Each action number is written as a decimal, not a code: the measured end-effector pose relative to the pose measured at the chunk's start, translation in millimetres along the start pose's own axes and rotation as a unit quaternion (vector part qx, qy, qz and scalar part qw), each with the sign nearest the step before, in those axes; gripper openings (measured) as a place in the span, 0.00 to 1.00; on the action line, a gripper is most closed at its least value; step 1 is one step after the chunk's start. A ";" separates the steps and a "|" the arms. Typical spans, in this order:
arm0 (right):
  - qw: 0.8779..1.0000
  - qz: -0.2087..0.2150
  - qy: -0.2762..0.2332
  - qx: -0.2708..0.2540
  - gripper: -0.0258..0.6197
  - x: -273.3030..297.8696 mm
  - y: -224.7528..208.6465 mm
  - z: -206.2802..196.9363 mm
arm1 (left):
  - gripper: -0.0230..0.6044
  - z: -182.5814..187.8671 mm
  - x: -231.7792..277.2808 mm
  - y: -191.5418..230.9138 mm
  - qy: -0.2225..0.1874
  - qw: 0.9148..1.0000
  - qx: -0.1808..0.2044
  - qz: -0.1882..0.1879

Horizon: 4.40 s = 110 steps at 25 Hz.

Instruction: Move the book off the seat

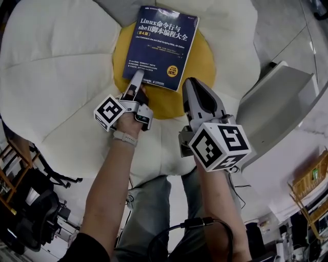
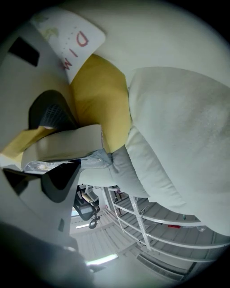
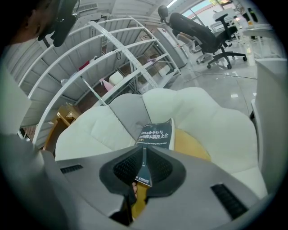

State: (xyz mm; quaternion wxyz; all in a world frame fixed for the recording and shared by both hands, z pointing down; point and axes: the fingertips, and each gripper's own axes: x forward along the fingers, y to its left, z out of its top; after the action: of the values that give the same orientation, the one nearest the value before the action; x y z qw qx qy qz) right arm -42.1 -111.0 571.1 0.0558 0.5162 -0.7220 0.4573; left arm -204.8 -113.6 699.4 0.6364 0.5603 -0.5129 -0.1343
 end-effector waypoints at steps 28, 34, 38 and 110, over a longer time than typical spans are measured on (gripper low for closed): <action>1.000 0.016 -0.006 0.001 0.06 -2.0 1.9 9.5 | 0.41 20.5 40.9 -19.6 -0.025 0.999 0.022 -0.029; 1.000 0.016 0.010 0.006 0.06 0.1 2.6 1.8 | 0.37 19.1 41.2 -19.4 -0.025 0.999 0.021 -0.035; 1.000 0.021 0.008 0.008 0.06 3.2 2.6 8.6 | 0.34 19.5 39.7 -22.6 -0.030 0.998 0.029 -0.038; 0.989 0.008 -0.128 0.076 0.06 -34.5 -72.6 33.3 | 0.30 6.9 -77.2 -155.4 0.126 0.975 0.137 -0.117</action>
State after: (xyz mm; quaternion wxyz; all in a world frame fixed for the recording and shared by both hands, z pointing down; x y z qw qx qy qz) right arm 44.6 -114.5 576.7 -0.0798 0.5672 -0.6906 0.4415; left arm -181.4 -112.3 527.3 0.5925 0.7111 -0.3730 -0.0647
